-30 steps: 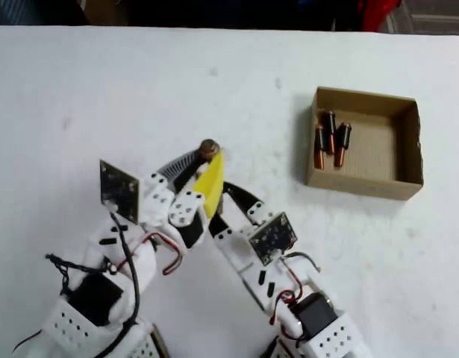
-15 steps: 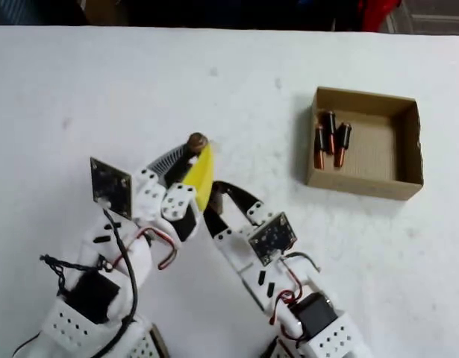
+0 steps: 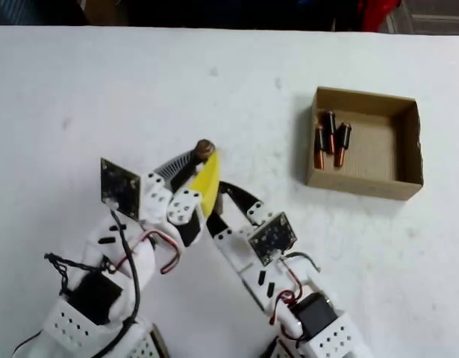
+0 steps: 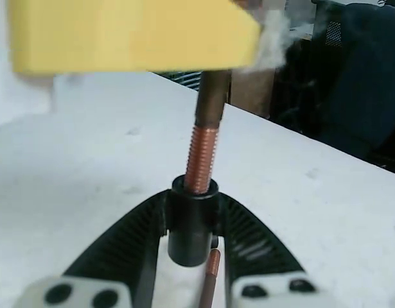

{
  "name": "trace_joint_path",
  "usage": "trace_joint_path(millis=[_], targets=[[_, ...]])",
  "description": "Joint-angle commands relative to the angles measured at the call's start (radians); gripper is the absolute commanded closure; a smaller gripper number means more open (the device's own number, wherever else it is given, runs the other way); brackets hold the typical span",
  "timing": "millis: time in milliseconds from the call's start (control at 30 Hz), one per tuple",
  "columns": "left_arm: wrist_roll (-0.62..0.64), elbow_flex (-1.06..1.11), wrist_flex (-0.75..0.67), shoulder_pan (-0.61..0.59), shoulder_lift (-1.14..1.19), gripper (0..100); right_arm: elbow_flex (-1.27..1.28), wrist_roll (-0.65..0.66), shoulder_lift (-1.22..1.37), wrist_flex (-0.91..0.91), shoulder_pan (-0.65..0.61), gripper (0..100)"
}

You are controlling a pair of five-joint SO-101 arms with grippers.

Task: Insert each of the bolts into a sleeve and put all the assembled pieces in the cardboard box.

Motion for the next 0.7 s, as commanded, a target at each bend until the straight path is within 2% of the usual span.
trace_joint_path(millis=[0, 367, 567, 667], targets=[[-0.003, -0.011, 0.031, 0.012, -0.021, 98, 0.008, -0.006, -0.01, -0.018, 0.01, 98.2], [-0.003, 0.052, 0.057, 0.022, -0.021, 98, 0.008, -0.005, -0.01, -0.018, 0.013, 98.2], [-0.009, 0.055, 0.207, 0.048, -0.021, 98, 0.006, -0.006, -0.012, -0.019, 0.058, 98.2], [-0.011, 0.055, 0.232, 0.059, -0.021, 97, 0.006, -0.006, -0.012, -0.019, 0.054, 98.2]])
